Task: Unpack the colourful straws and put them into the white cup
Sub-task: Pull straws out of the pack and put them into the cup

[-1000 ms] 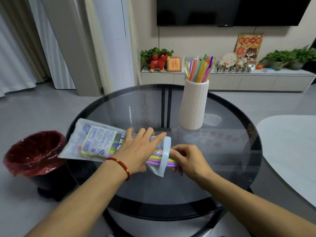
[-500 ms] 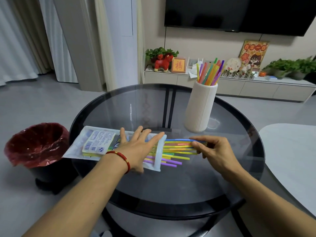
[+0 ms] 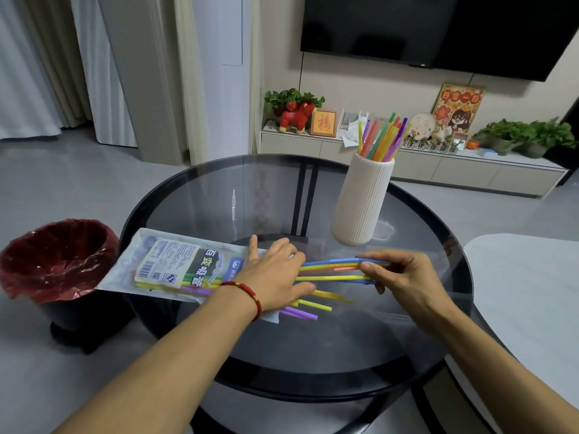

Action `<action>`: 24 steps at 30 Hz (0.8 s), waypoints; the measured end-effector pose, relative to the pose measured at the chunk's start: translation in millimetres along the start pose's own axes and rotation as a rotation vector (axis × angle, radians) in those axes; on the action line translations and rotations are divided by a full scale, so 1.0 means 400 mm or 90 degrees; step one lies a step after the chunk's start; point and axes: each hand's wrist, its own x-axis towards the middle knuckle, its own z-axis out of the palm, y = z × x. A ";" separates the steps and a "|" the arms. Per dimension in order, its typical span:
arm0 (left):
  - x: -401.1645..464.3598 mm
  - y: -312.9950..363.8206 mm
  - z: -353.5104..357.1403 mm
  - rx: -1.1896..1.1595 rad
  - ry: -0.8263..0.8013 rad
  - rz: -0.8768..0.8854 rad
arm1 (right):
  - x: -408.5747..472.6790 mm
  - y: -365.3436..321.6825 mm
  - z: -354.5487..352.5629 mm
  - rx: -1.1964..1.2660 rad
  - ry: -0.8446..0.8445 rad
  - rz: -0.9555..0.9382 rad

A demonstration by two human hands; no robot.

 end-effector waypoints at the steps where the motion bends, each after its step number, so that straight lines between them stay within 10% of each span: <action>1: 0.002 -0.002 0.000 0.007 -0.006 -0.006 | -0.001 -0.003 -0.009 0.030 0.007 0.017; 12: 0.003 0.004 -0.005 0.010 0.049 -0.018 | 0.001 -0.021 0.016 0.460 0.012 0.180; 16: 0.000 0.034 -0.003 0.039 0.096 0.014 | -0.011 -0.024 0.134 0.419 -0.043 0.176; 24: -0.013 0.014 0.023 0.058 0.031 -0.006 | 0.033 -0.077 0.168 0.097 0.177 0.056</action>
